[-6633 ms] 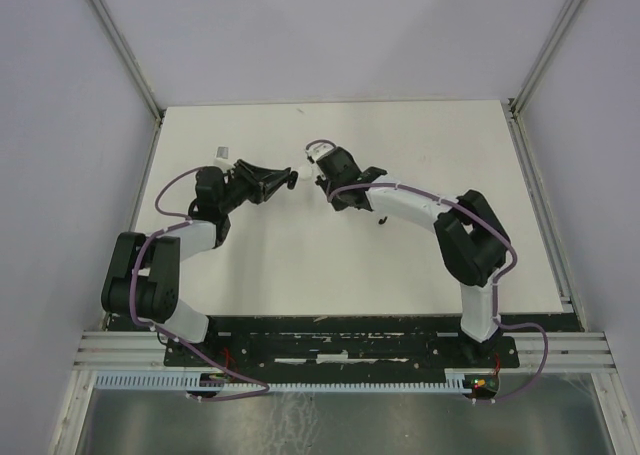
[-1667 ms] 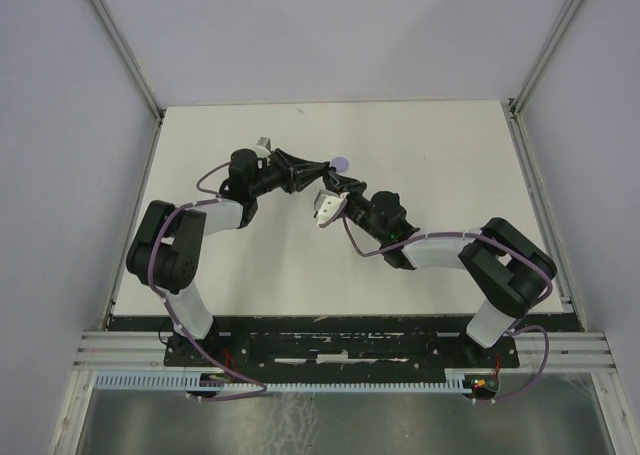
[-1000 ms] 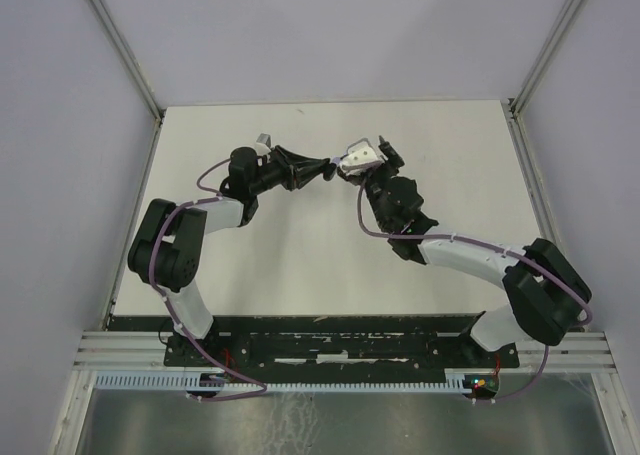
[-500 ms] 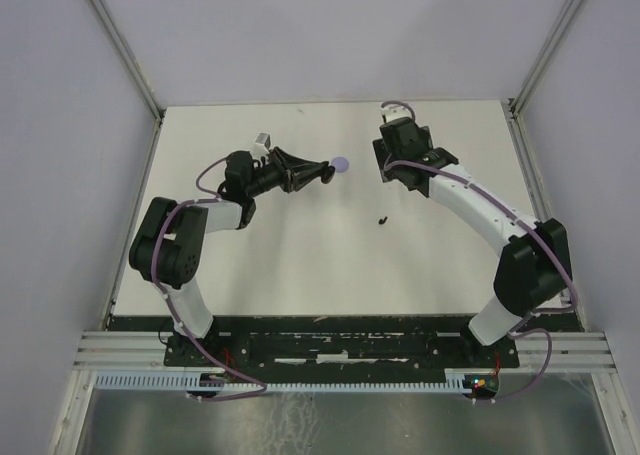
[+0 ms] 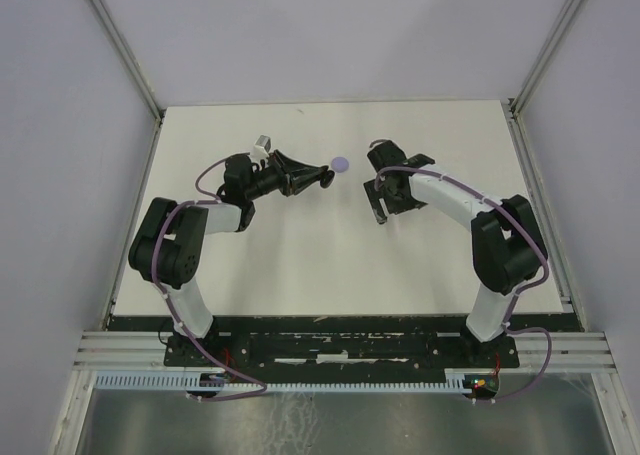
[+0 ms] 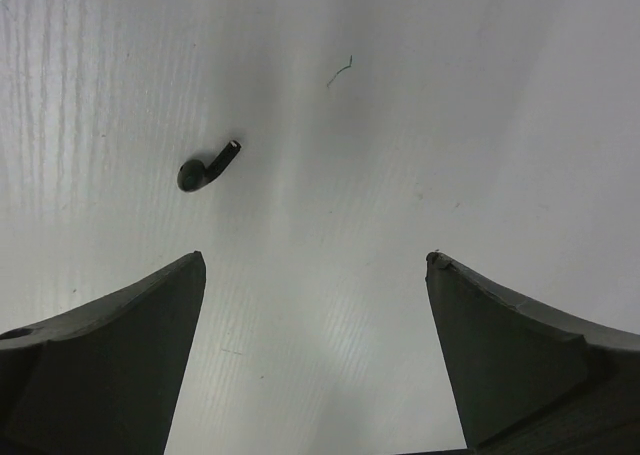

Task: Insert the wireless bluetooth earbuds into the charging case
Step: Pick up the earbud from the center of the board.

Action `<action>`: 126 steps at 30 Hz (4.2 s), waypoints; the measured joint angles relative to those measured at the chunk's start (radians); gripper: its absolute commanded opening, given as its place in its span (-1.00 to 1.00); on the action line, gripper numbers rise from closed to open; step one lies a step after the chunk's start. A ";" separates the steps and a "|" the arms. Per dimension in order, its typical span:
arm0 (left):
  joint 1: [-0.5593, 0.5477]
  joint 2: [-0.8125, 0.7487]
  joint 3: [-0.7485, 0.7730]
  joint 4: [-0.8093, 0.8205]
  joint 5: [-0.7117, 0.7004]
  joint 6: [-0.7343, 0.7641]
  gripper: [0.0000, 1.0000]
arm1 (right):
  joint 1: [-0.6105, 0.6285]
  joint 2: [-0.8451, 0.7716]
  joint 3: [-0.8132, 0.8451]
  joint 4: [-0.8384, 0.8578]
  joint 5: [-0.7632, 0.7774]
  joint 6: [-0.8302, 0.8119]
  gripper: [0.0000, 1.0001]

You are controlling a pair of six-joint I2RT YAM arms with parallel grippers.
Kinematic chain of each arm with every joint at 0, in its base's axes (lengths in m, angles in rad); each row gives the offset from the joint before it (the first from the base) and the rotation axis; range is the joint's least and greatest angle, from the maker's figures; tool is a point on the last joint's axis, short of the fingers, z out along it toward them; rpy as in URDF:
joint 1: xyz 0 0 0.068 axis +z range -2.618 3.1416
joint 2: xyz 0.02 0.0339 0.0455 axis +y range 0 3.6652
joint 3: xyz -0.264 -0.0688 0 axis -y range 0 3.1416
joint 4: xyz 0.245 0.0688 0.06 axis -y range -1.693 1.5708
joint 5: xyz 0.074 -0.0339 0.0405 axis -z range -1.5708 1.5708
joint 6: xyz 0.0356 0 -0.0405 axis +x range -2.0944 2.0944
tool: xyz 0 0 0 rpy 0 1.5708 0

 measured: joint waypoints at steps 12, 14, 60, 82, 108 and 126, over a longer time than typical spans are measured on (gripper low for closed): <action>0.000 0.000 -0.005 0.009 0.006 0.000 -0.94 | 0.000 0.130 0.000 0.021 -0.018 0.001 0.99; 0.000 0.000 -0.005 0.009 0.006 0.000 -0.94 | 0.000 0.137 0.000 0.031 -0.022 0.001 0.99; 0.000 0.000 -0.005 0.006 0.006 0.000 -0.94 | -0.070 0.256 0.131 0.136 -0.058 -0.015 0.81; 0.002 0.000 -0.005 0.005 0.006 0.000 -0.94 | -0.076 0.235 0.076 0.181 -0.249 -0.035 -0.02; 0.002 0.000 -0.006 0.005 0.006 0.000 -0.94 | -0.072 0.232 0.083 0.131 -0.256 -0.035 -0.32; 0.003 0.000 -0.017 0.007 0.006 0.000 -0.94 | -0.072 0.296 0.185 0.012 -0.269 -0.065 -0.30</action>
